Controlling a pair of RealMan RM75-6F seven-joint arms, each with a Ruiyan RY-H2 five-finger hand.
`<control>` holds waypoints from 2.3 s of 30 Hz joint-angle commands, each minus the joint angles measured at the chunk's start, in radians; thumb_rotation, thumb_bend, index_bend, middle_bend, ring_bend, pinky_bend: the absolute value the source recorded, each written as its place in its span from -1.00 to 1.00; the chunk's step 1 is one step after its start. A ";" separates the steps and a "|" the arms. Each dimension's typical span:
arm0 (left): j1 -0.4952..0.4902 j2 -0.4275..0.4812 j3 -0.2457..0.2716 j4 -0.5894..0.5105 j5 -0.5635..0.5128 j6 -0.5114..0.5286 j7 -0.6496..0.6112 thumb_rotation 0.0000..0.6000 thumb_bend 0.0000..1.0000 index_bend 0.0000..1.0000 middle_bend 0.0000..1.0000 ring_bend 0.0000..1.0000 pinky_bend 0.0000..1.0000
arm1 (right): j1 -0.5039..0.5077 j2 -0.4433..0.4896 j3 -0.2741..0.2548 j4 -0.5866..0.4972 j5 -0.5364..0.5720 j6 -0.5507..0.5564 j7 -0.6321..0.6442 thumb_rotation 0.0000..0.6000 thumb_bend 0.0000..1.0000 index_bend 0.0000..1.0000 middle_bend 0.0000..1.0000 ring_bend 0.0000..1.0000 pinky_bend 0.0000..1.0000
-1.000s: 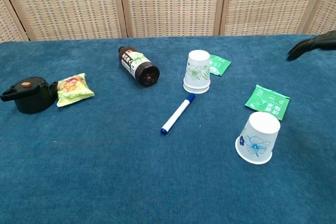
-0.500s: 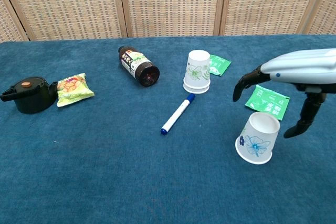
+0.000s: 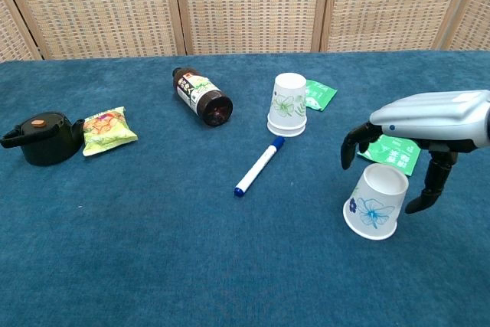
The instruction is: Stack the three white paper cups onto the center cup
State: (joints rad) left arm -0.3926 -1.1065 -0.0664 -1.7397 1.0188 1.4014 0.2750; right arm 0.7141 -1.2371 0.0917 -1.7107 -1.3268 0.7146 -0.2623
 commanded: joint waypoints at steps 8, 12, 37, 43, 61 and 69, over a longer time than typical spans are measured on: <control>0.015 -0.003 -0.022 -0.002 0.011 -0.021 0.018 1.00 -1.00 -1.00 -1.00 -1.00 -1.00 | 0.000 -0.021 -0.008 0.033 -0.040 0.045 0.069 1.00 -0.28 -0.01 0.03 -0.10 -0.09; 0.020 -0.001 -0.029 -0.005 0.015 -0.032 0.021 1.00 -1.00 -1.00 -1.00 -1.00 -1.00 | 0.007 -0.007 0.008 0.025 -0.041 0.062 0.093 1.00 -0.25 0.00 0.04 -0.09 -0.09; 0.030 0.020 -0.074 0.012 0.001 -0.113 -0.012 1.00 -1.00 -1.00 -1.00 -1.00 -1.00 | 0.536 -0.031 0.182 0.243 0.844 -0.043 -0.300 1.00 -0.11 0.00 0.04 -0.09 -0.09; 0.031 0.028 -0.081 0.021 -0.004 -0.138 -0.030 1.00 -1.00 -1.00 -1.00 -1.00 -1.00 | 0.643 -0.070 0.119 0.297 1.067 -0.013 -0.397 1.00 -0.09 -0.01 0.04 -0.09 -0.09; 0.038 0.030 -0.088 0.023 0.002 -0.155 -0.029 1.00 -1.00 -1.00 -1.00 -1.00 -1.00 | 0.700 -0.068 0.069 0.319 1.229 -0.045 -0.379 1.00 -0.08 -0.02 0.02 -0.09 -0.09; 0.040 0.034 -0.090 0.021 0.008 -0.159 -0.034 1.00 -1.00 -1.00 -1.00 -1.00 -1.00 | 0.695 -0.067 0.078 0.331 1.245 -0.093 -0.317 1.00 -0.21 -0.25 -0.25 -0.35 -0.16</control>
State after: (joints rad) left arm -0.3524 -1.0728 -0.1562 -1.7188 1.0267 1.2423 0.2416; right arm 1.4124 -1.3079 0.1634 -1.3805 -0.0893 0.6420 -0.5997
